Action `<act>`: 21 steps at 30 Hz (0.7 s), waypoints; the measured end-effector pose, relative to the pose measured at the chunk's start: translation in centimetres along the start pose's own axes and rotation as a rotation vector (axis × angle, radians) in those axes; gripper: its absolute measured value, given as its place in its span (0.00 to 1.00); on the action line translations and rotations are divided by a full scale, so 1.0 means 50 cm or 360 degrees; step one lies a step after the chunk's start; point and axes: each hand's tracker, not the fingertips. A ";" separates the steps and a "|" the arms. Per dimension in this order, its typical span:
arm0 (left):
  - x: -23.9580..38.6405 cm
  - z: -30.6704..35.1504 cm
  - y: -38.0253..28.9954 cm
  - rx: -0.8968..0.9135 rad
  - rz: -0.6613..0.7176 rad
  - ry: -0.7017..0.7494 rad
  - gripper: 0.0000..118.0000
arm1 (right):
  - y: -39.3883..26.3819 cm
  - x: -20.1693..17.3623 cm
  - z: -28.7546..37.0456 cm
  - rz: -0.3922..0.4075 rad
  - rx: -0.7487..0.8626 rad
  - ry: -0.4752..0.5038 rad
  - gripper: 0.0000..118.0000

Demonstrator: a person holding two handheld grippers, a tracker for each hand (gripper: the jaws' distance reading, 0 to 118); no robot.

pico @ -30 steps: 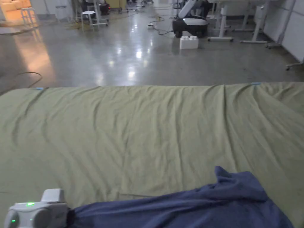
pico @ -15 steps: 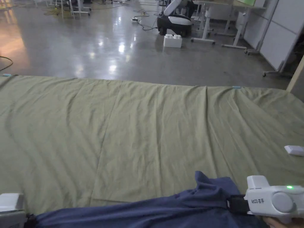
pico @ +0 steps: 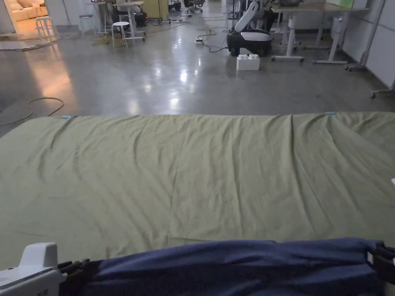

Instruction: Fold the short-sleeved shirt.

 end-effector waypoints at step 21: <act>-0.004 0.220 -0.194 0.0232 0.0057 0.0152 0.76 | -0.300 -0.066 0.276 -0.0128 0.0020 -0.0251 0.59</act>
